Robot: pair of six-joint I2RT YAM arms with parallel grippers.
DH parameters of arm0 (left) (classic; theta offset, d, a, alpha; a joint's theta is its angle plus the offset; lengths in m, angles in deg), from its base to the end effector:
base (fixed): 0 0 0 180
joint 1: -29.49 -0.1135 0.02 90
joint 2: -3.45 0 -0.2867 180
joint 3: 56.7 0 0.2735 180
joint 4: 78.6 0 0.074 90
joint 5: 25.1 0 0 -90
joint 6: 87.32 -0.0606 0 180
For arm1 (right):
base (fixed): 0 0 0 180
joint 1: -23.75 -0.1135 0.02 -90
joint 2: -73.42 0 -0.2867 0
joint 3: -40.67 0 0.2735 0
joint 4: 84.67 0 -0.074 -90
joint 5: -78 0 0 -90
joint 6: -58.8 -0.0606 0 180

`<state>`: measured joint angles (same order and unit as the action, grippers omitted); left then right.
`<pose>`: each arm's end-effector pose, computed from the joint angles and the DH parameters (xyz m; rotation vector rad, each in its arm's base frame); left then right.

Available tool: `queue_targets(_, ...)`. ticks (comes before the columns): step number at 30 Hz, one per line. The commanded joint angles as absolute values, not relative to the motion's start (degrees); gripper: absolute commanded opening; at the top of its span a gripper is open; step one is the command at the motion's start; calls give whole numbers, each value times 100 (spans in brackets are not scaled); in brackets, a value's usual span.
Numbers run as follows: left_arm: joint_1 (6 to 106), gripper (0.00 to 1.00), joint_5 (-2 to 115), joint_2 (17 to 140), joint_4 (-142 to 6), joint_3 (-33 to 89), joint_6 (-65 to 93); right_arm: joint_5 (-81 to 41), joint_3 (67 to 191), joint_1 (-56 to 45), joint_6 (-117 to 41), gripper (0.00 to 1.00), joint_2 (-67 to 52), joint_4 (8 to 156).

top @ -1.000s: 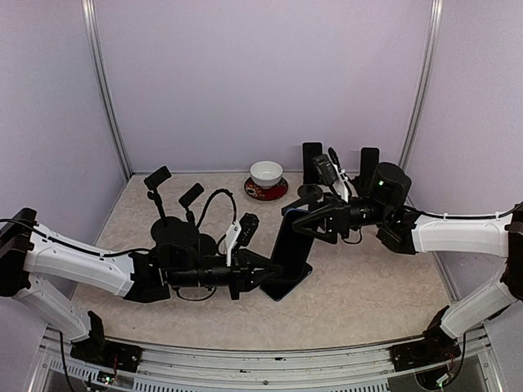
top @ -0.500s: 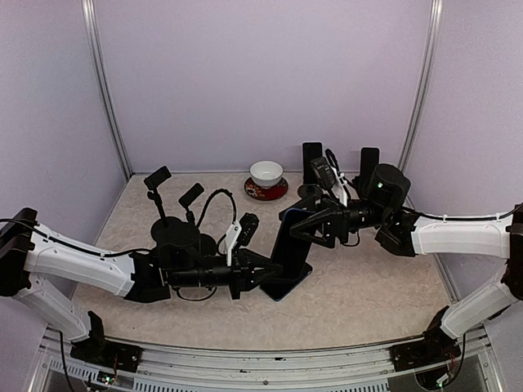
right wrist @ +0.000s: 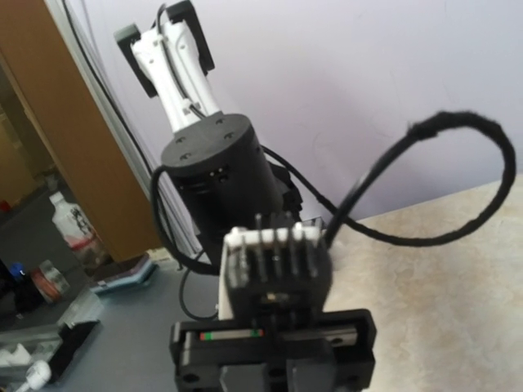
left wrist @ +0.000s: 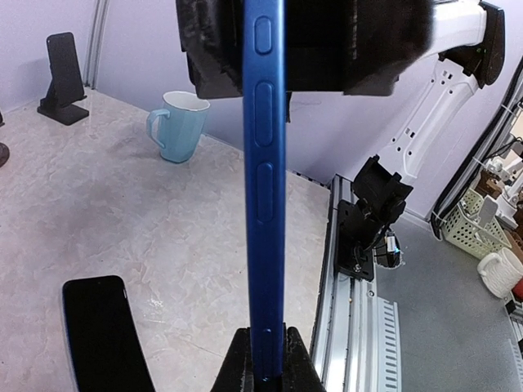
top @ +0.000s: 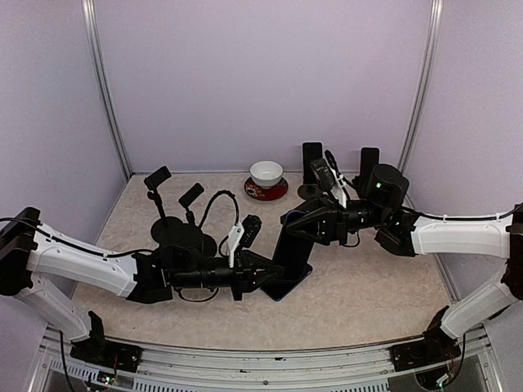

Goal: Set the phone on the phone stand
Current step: Pass from the left arm to the right

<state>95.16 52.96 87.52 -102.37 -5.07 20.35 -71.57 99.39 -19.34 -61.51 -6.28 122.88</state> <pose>0.1340 -0.3268 0.2319 0.9194 1.6495 -1.2212 0.2039 0.2623 0.3096 -1.1364 1.3987 1.7126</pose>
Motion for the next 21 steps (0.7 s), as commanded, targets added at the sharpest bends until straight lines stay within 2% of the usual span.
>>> queue_targets(1,9481,0,5418,8832,-10366,-225,2036,-7240,10147,-2076,-6065,32,-573,12319)
queue_targets(5,9471,0,5371,8853,-10346,-202,2047,-7253,10200,-2106,-6081,23,-619,12389)
queue_targets(11,9454,0,5404,8829,-10337,-214,2046,-7304,10290,-2142,-6081,3,-701,12403)
queue_targets(13,9445,2,5423,8797,-10341,-226,2047,-7311,10300,-2142,-6075,0,-724,12408)
queue_targets(16,9423,10,5452,8739,-10337,-258,2046,-7300,10320,-2142,-6069,0,-735,12405)
queue_targets(21,9387,40,5537,8600,-10299,-321,2008,-7255,10325,-2142,-5935,0,-705,12281)
